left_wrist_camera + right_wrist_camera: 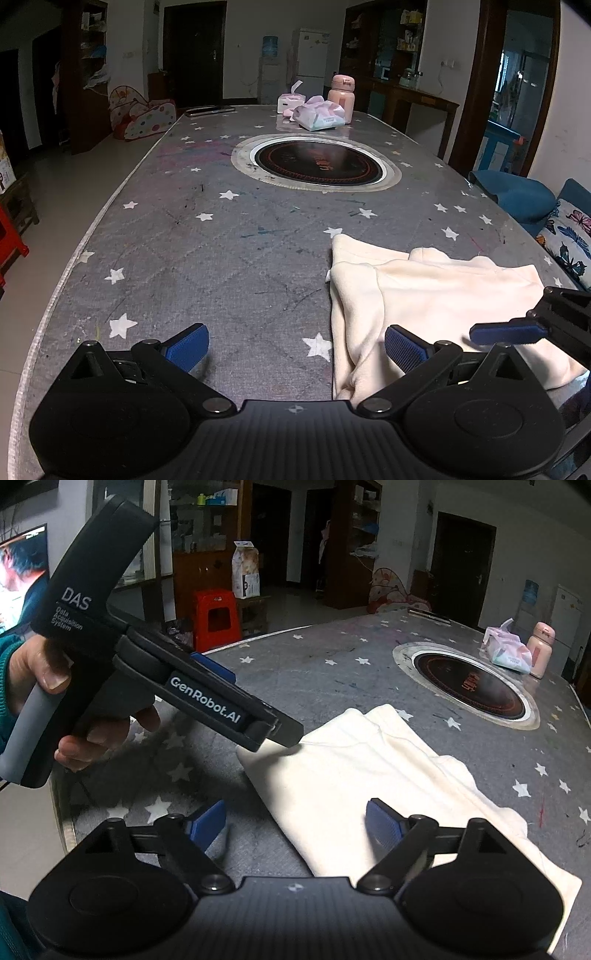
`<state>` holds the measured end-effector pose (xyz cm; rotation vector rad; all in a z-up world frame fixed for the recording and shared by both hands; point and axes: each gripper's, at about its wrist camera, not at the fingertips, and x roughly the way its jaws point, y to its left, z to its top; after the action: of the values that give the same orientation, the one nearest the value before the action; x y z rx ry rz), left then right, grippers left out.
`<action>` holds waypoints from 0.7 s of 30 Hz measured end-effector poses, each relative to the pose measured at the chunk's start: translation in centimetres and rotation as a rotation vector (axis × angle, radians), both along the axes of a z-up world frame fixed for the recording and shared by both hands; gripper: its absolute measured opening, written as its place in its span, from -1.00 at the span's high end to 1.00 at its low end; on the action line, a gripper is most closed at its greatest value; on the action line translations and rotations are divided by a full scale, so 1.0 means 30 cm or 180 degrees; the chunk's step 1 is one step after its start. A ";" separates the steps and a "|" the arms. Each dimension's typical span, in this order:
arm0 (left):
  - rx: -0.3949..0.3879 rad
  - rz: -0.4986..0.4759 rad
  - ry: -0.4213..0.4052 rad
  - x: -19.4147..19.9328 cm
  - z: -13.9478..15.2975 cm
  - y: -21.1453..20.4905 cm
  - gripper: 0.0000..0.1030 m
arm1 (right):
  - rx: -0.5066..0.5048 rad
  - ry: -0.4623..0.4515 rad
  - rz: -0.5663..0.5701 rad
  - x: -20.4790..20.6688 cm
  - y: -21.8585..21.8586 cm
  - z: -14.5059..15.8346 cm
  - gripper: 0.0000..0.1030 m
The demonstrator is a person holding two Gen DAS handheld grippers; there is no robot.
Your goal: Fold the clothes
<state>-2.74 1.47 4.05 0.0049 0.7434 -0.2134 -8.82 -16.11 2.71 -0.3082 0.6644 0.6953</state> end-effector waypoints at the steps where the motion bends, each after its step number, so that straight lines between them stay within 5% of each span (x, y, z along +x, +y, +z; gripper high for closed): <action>1: 0.0000 -0.0003 0.0002 0.000 0.000 -0.001 -1.00 | 0.0013 0.0001 -0.0009 0.001 -0.002 -0.001 -0.76; 13: 0.0024 -0.0011 -0.0052 -0.011 0.005 0.001 -1.00 | 0.0201 0.0052 0.0017 -0.003 0.007 -0.002 -0.85; 21: -0.0128 -0.0021 0.0050 -0.003 0.002 0.029 -1.00 | -0.0057 -0.0088 0.0057 -0.005 0.061 -0.004 -0.55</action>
<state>-2.84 2.33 4.12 -0.0326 0.7548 -0.2348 -8.98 -14.28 2.59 -0.3402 0.6425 0.7015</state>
